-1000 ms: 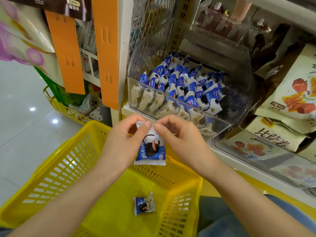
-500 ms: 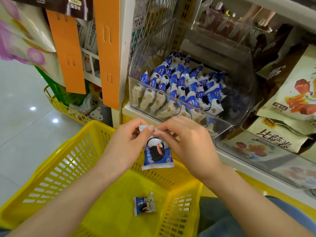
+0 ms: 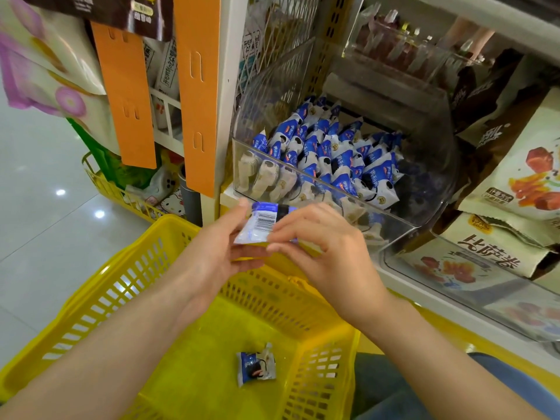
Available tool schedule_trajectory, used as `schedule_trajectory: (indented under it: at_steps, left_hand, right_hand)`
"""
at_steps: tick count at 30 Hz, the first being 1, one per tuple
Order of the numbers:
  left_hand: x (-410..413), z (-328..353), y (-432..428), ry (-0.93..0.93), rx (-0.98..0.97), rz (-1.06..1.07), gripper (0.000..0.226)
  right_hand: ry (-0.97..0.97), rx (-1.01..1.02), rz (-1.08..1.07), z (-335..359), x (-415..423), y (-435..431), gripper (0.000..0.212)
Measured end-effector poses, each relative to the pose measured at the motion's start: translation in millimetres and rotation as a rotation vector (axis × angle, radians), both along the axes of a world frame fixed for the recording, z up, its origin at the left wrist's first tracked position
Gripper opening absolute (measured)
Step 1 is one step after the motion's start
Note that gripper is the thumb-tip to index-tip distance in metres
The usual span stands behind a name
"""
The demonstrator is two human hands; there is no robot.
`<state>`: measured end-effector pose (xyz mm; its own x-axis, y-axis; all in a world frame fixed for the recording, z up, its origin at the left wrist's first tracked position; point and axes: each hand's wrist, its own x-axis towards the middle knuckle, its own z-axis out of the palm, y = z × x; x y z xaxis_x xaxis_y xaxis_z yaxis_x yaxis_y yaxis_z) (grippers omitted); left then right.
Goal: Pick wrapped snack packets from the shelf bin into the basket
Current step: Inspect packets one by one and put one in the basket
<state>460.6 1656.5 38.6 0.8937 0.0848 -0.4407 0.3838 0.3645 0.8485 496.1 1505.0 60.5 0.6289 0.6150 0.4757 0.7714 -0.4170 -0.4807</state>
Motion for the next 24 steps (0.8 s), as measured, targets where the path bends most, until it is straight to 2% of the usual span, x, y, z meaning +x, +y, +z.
schedule_trajectory:
  at_steps: [3,5,10,13,15,17,20,24]
  left_hand:
    - [0,2,0,-0.062,0.051,0.110,0.021]
    - [1,2,-1,-0.076,0.126,0.165,0.017]
    - [1,0,-5,-0.148,0.269,0.187,0.020]
    - [-1,2,-9,-0.183,0.218,0.134,0.029]
    - [-2,1,-10,-0.237,0.266,0.093,0.024]
    - [-2,-3,-10,-0.309,0.415,0.094,0.019]
    - [-3,-9,-9,-0.427,0.697,0.110,0.028]
    - [-9,-16,-13,-0.493,0.818,0.038,0.033]
  right_hand:
    - [-0.101,-0.115,0.057,-4,-1,0,0.015]
    - [-0.047,-0.105,0.008,-3,-4,2,0.019]
    - [0.490,0.134,-0.274,-1,-2,7,0.015]
    - [0.797,0.281,-0.277,-3,1,9,0.016]
    - [0.946,0.381,-0.223,-1,0,11,0.014]
    - [0.981,0.408,-0.194,-1,-1,12,0.010]
    - [0.961,0.408,-0.198,-4,-2,12,0.008]
    - [0.838,0.322,-0.234,-10,-5,14,0.010]
